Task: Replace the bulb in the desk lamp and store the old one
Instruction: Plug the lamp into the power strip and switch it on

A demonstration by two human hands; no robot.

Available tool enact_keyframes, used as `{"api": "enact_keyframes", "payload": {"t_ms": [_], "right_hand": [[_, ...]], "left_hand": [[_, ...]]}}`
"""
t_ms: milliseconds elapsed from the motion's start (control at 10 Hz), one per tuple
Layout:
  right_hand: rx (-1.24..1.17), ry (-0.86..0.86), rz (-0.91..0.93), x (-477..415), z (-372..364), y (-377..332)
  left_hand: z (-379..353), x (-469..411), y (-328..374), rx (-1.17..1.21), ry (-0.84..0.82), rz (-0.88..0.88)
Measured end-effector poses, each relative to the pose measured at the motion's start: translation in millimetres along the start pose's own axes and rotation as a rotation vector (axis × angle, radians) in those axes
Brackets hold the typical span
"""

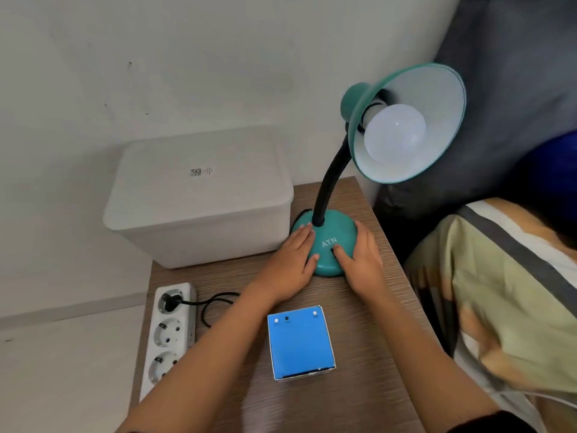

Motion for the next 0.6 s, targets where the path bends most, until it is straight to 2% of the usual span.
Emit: {"api": "enact_keyframes", "payload": {"t_ms": [300, 500, 600], "right_hand": [[0.002, -0.084, -0.003, 6.6, 6.2, -1.8], [0.024, -0.143, -0.057, 36.0, 20.3, 5.3], [0.059, -0.162, -0.054, 63.0, 24.9, 10.4]], "left_hand": [[9.1, 4.9, 2.0, 0.065, -0.074, 0.045], [31.8, 60.2, -5.4, 0.095, -0.086, 0.088], [38.5, 99.1, -7.3, 0.089, -0.034, 0.126]]}}
Point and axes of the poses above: each hand's wrist, its own x-axis away from the middle knuckle, its own z-axis out of the back of the hand, y = z × x, the point moved 1 cm from there along -x, towards the middle knuckle, and after that the axes turned 8 degrees about x, right-handed, at the moved point
